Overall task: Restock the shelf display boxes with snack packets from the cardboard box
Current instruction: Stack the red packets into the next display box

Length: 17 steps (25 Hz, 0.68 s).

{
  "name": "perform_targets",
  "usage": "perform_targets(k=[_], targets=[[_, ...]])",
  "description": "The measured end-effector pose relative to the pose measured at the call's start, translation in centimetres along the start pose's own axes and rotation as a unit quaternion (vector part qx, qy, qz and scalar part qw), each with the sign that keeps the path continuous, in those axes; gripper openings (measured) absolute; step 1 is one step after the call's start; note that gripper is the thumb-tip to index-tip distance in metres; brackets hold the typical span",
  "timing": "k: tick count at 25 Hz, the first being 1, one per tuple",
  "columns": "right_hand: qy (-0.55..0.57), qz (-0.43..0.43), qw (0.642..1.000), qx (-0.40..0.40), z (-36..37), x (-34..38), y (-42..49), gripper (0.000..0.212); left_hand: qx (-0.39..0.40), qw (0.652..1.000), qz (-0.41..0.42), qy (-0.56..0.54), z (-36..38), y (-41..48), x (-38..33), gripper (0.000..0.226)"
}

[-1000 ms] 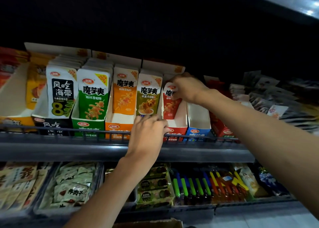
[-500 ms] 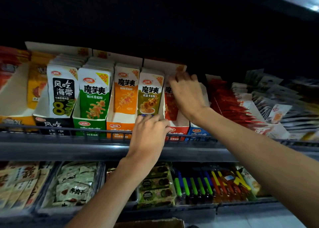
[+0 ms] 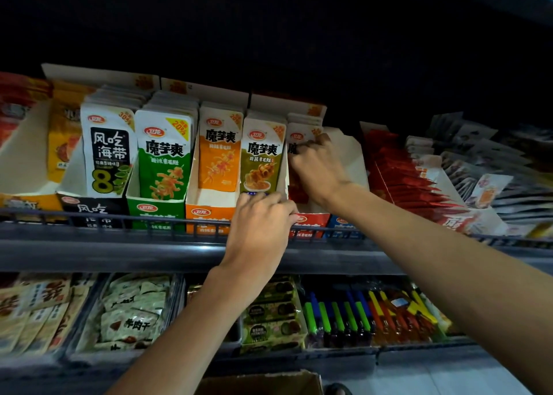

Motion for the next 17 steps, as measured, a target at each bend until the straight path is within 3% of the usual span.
perform_targets(k=[5, 9, 12, 14, 17], targets=[[0.051, 0.009, 0.999, -0.015, -1.8, -0.4, -1.1, 0.022, -0.008, 1.000, 0.022, -0.007, -0.5, -0.5, -0.3, 0.024], [0.162, 0.054, 0.985, -0.037, -4.4, -1.7, -3.6, 0.016, -0.066, 0.997, 0.046, -0.005, -2.6, -1.7, -0.3, 0.027], [0.293, 0.073, 0.951, -0.062, -6.4, -1.2, -7.0, 0.018, -0.096, 0.991, 0.093, -0.020, -4.4, -3.8, 0.0, 0.020], [0.372, 0.069, 0.924, -0.046, -7.0, 0.6, -9.7, 0.018, -0.043, 0.992, 0.117, -0.034, -4.0, -5.7, 0.5, 0.017], [0.446, 0.036, 0.894, 0.026, -6.0, 6.2, -15.0, 0.016, 0.171, 0.981, 0.089, 0.009, 0.0, -10.6, 3.2, 0.019]])
Point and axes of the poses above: each hand's wrist, its own y-axis towards the middle knuckle, its own z-axis out of the palm, x = y × z, the point moved 10 cm from there along y, towards the middle knuckle, and after that the axes turned 10 degrees about -x, right-handed, at the moved point
